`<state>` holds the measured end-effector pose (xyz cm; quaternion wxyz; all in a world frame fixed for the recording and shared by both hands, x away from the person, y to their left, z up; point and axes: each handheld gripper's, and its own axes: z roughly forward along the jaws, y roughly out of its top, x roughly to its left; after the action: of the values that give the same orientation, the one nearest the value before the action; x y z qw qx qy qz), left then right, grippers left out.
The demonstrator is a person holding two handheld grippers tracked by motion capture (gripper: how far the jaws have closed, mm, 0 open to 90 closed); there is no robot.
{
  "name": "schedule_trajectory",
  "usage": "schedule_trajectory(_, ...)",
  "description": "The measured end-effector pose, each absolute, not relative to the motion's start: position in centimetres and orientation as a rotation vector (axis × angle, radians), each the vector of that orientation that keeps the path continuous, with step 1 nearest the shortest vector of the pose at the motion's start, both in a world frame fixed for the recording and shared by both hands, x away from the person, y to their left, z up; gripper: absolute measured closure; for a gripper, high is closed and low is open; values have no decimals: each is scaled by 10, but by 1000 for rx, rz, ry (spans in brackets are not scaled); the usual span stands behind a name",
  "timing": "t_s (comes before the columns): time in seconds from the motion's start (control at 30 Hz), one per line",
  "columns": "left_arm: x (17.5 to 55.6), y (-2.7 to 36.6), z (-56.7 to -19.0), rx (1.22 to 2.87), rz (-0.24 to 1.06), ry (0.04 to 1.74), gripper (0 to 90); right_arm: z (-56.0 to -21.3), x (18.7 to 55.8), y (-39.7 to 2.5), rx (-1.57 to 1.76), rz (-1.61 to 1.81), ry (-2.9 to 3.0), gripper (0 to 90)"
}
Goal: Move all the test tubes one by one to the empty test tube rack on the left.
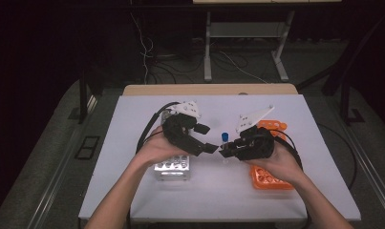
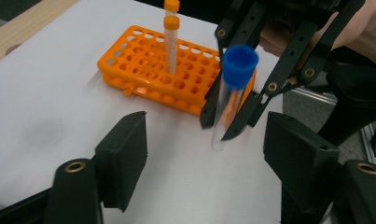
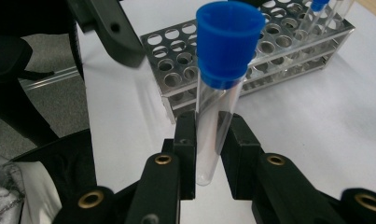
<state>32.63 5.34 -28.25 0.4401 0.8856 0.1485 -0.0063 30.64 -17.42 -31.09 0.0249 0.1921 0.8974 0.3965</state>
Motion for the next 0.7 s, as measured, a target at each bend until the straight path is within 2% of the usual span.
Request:
schedule_trajectory(0.47, 331, 38, -276, 2258, -46, 270, 554, -311, 309, -158, 565, 1227, 2801, 764)
schedule_trajectory(0.7, 332, 37, -276, 2263, -61, 247, 730, -312, 311, -156, 566, 1230, 2801, 762)
